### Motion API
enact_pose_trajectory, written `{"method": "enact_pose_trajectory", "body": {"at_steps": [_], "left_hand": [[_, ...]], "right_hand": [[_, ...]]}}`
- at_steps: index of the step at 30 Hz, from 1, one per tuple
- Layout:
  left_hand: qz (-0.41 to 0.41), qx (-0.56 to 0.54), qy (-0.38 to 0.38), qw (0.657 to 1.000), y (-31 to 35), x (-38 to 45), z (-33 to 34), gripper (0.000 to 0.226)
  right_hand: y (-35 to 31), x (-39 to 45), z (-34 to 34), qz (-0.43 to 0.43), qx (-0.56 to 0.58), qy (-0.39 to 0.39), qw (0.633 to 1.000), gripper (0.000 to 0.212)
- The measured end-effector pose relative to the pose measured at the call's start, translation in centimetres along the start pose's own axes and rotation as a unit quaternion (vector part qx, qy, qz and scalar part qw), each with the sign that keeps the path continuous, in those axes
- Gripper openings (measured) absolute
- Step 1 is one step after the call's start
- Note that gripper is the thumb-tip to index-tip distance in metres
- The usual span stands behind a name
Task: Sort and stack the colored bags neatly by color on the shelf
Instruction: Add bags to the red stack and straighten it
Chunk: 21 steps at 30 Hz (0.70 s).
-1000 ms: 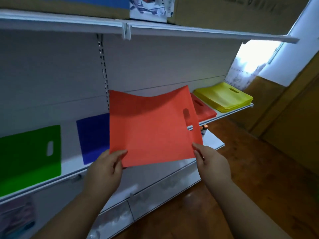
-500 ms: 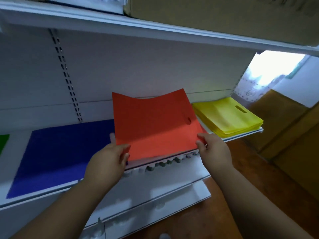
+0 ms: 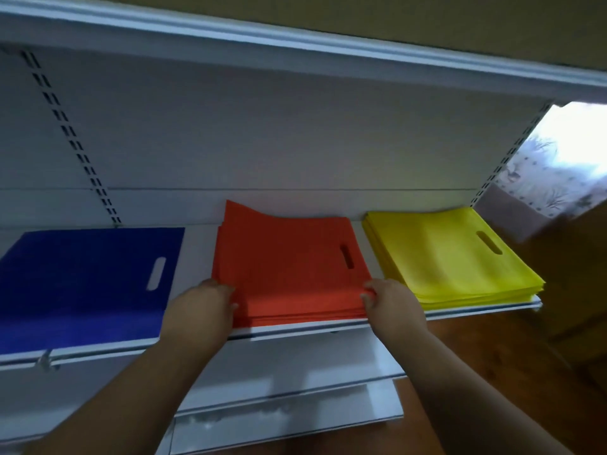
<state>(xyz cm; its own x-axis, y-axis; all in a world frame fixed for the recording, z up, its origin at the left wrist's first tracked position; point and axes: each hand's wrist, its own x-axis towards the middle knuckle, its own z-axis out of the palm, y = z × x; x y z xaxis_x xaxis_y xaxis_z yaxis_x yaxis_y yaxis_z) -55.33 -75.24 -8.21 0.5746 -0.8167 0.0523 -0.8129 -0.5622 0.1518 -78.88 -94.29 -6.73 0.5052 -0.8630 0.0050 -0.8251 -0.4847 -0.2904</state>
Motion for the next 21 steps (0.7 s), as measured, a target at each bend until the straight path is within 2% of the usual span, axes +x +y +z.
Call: {"method": "enact_pose_trajectory", "body": {"at_steps": [6, 10, 15, 21], "left_hand": [[-0.019, 0.033, 0.018, 0.999, 0.6, 0.2, 0.3, 0.029], [-0.026, -0.02, 0.056, 0.998, 0.5, -1.4, -0.6, 0.033], [-0.067, -0.104, 0.079, 0.989, -1.7, -5.4, -2.4, 0.037], [-0.159, -0.13, 0.123, 0.971, -11.8, -14.1, -5.9, 0.054]], "right_hand": [[0.6, 0.7, 0.2, 0.0, -0.033, -0.014, 0.999, 0.031], [-1.9, 0.6, -0.2, -0.044, -0.007, 0.021, 0.999, 0.031], [-10.5, -0.7, -0.6, -0.188, 0.064, 0.024, 0.98, 0.034], [-24.5, -6.2, 0.8, -0.331, 0.148, 0.006, 0.932, 0.037]]}}
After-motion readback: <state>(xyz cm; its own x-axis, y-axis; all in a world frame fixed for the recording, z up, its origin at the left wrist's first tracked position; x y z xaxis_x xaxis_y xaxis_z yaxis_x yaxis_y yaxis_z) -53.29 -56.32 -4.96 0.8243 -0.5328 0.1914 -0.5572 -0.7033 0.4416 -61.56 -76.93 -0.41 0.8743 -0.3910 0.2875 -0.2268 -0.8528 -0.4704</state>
